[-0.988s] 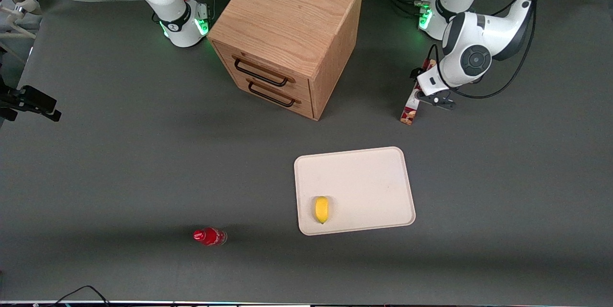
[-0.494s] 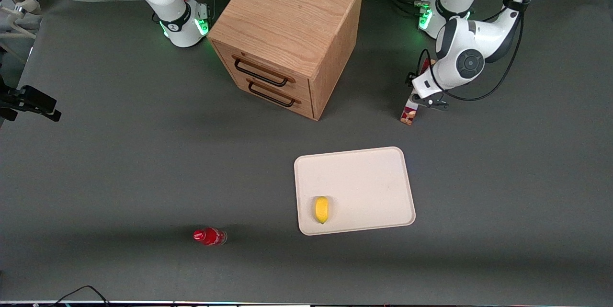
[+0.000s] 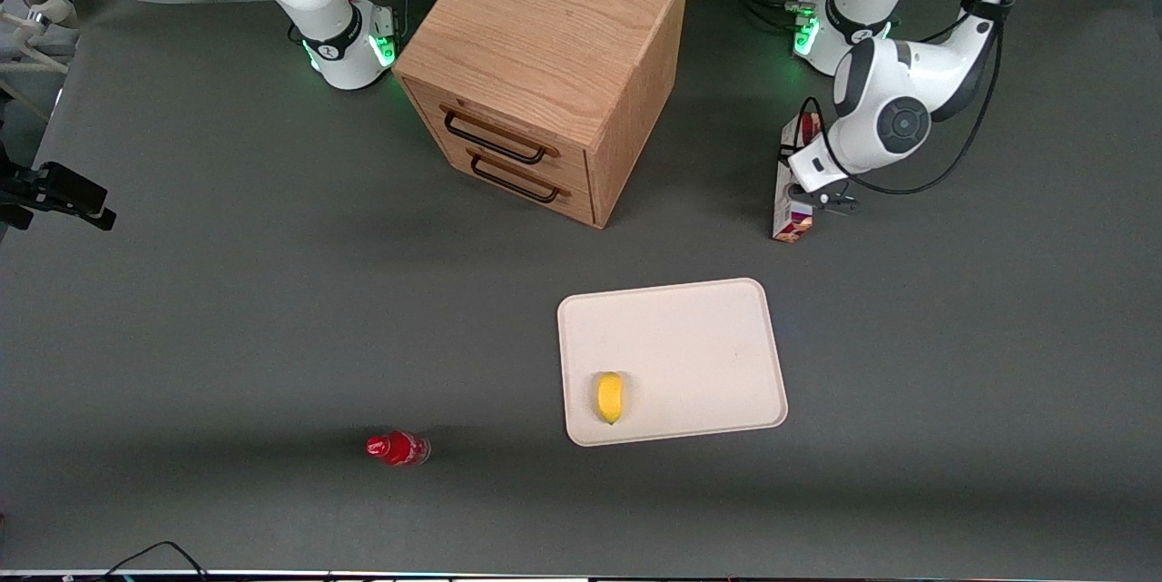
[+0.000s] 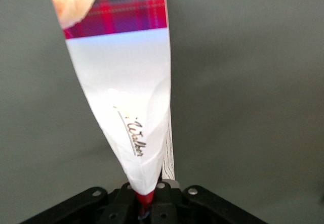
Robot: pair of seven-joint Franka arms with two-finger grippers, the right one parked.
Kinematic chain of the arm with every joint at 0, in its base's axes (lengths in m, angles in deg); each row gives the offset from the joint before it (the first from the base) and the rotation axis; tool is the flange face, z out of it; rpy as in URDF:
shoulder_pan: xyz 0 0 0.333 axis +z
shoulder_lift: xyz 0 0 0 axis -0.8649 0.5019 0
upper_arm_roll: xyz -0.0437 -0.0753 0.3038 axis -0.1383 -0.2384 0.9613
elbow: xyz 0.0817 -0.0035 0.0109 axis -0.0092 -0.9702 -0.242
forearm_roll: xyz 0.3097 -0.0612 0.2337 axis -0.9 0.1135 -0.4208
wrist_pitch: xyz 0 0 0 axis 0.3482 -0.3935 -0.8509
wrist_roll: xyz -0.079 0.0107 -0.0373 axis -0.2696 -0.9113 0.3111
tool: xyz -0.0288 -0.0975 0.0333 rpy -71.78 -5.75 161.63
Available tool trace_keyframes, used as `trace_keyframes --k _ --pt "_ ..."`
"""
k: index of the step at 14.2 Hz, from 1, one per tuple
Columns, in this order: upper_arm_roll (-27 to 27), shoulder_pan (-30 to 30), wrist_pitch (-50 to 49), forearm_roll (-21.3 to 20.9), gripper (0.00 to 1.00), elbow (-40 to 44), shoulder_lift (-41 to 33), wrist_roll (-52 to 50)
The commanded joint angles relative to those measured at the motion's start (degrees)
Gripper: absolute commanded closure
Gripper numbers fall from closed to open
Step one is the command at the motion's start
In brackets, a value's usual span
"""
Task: Place red cookie box on tray
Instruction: 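Carry the held cookie box over the white tray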
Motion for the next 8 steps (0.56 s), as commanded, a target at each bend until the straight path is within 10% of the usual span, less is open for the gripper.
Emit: trace_keyframes --k 1,8 --pt "5.0 0.1 -14.6 0.3 1.0 11.0 -2.5 -0.3" --pt "7.7 -0.1 -36.3 -2.9 1.0 45.8 3.3 -15.4"
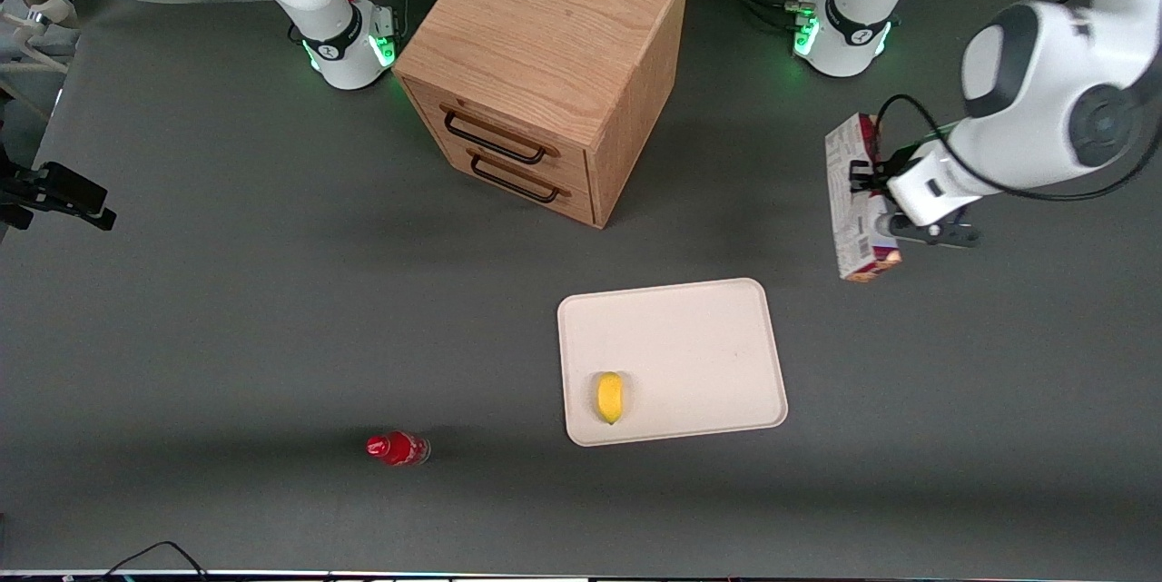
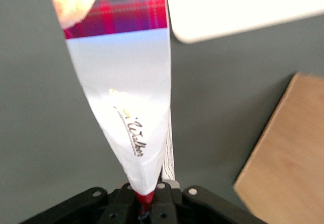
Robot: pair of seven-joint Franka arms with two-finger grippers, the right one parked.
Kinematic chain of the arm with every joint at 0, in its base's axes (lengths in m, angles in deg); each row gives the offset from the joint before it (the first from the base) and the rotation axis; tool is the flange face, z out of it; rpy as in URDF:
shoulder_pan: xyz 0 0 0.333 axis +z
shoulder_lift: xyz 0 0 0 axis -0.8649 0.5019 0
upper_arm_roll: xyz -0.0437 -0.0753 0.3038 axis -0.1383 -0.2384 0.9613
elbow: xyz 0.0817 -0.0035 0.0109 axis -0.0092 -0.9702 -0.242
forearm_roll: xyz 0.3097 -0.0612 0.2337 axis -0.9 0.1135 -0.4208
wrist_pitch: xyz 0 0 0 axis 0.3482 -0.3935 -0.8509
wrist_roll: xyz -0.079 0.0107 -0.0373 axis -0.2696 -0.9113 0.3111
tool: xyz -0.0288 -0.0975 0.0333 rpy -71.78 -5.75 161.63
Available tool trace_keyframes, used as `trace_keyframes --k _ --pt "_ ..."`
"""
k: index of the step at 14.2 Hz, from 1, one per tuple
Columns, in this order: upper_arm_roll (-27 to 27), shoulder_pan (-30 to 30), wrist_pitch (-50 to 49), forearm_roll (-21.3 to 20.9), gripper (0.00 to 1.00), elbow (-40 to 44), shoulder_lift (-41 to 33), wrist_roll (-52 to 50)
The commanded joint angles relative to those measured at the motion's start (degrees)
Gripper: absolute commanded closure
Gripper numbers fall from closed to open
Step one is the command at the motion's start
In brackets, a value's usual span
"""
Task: Place red cookie box on tray
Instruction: 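Carry the held cookie box over the white tray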
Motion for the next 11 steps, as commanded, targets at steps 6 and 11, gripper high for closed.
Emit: trace_keyframes --k 6,11 --pt "-10.0 -1.2 -1.7 -9.2 1.0 29.0 26.7 -25.5" --pt "-13.8 -2.4 12.4 -18.0 1.0 30.8 39.8 -29.2"
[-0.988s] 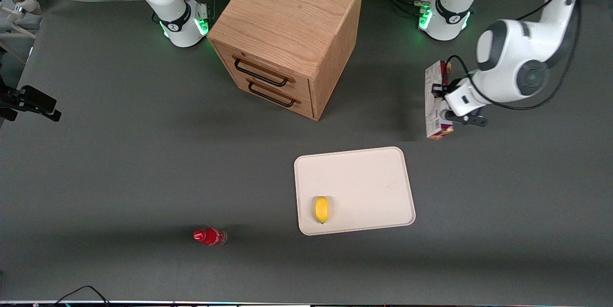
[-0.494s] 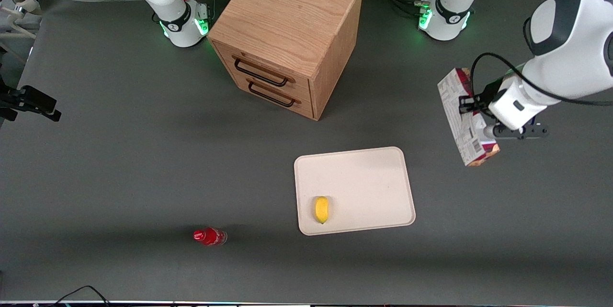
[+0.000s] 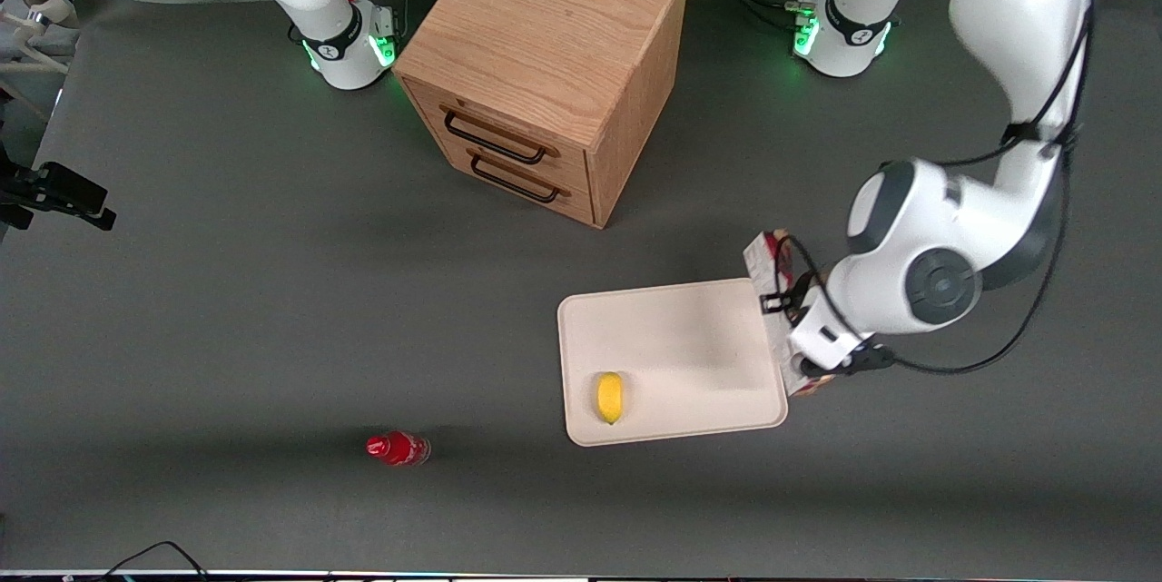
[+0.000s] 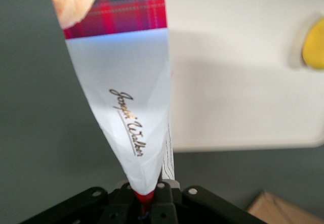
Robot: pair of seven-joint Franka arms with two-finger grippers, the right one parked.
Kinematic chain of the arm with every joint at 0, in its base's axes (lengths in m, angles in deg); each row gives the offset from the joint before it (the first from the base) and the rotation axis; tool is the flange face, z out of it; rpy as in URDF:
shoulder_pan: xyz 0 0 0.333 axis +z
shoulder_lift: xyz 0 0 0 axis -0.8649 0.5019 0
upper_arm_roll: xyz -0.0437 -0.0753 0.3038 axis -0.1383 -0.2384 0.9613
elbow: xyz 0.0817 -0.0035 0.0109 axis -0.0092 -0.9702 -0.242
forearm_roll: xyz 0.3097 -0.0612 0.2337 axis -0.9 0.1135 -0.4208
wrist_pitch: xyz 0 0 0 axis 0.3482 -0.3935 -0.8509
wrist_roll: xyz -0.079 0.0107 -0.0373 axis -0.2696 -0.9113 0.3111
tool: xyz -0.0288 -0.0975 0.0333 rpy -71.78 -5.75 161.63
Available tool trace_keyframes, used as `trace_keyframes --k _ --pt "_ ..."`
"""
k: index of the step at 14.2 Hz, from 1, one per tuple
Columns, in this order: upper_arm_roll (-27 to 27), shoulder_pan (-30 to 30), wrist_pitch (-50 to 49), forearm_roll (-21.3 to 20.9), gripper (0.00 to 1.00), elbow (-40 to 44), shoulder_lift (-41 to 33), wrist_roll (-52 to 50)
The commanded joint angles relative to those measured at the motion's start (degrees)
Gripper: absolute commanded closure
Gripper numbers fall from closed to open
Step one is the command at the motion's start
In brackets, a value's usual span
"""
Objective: Place red cookie box on tray
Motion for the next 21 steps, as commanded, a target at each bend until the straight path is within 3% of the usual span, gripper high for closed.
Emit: trace_keyframes --k 1,4,5,7,10,17,19,21 --pt "-0.7 -1.2 3.5 -4.1 1.0 3.1 5.7 -2.2" --pt "-0.7 -1.3 7.0 -6.9 1.0 1.6 8.2 -2.1" --pt "-0.7 -1.3 8.4 -7.5 0.83 1.2 9.0 -2.3" --pt "-0.7 -1.3 8.8 -7.4 0.0 0.8 9.2 -2.4" --pt "-0.6 -0.4 6.6 -6.7 0.0 1.4 7.8 -2.2" --pt "0.5 4.4 -17.9 -2.0 0.0 8.9 -2.5 0.9" --pt "4.0 5.2 -25.6 1.7 0.0 9.3 -8.4 7.8" --pt "11.3 4.5 -34.6 4.0 0.0 10.4 -14.1 15.5"
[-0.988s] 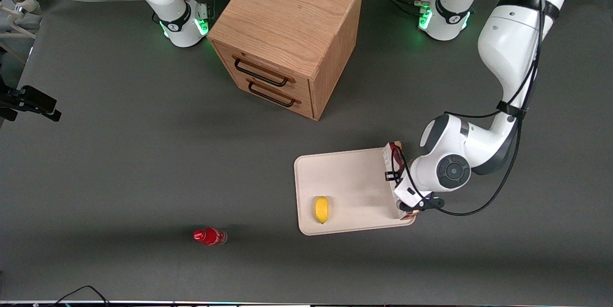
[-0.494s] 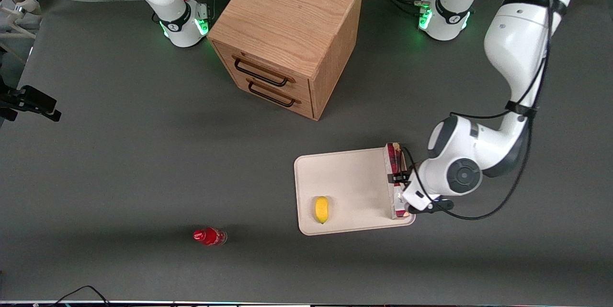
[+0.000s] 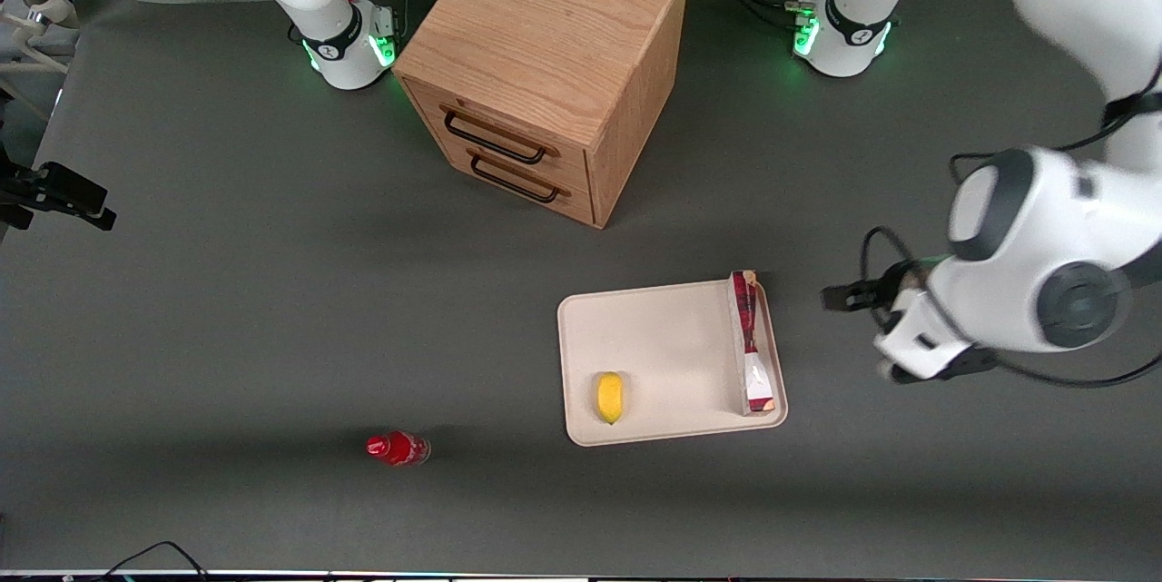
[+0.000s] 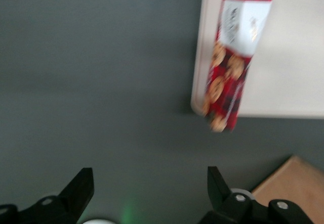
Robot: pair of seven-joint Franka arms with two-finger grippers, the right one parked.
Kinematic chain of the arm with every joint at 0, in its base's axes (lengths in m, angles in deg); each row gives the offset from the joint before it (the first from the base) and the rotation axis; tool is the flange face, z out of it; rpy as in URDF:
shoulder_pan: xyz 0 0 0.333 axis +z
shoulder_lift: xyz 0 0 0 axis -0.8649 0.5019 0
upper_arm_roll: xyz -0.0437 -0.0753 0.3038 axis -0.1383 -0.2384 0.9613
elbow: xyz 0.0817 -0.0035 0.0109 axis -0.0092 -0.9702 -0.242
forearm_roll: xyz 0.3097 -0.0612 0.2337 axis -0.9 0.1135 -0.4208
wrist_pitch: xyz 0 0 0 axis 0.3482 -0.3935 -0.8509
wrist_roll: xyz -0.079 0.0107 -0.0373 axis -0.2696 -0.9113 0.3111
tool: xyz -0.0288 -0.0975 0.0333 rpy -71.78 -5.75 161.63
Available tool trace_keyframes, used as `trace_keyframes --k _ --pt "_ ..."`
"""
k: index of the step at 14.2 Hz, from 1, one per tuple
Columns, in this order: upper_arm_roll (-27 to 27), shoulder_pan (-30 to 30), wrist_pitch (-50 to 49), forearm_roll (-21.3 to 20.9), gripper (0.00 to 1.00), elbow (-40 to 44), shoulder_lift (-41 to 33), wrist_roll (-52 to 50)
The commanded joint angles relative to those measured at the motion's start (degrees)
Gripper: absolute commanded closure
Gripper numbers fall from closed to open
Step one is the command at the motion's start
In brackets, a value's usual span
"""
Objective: Place red cookie box on tray
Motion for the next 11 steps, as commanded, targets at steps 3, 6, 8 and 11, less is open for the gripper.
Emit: trace_keyframes --k 3,6,8,11 --pt "13.0 -1.0 -14.8 2.2 0.0 -3.1 -15.3 17.3" --pt "17.3 -3.1 -13.4 0.7 0.0 -13.4 -26.0 21.1" --pt "18.9 -5.0 -7.7 0.1 0.0 -24.4 -34.9 21.1" --pt "19.7 -8.6 -3.8 -1.6 0.0 -27.1 -36.9 20.0"
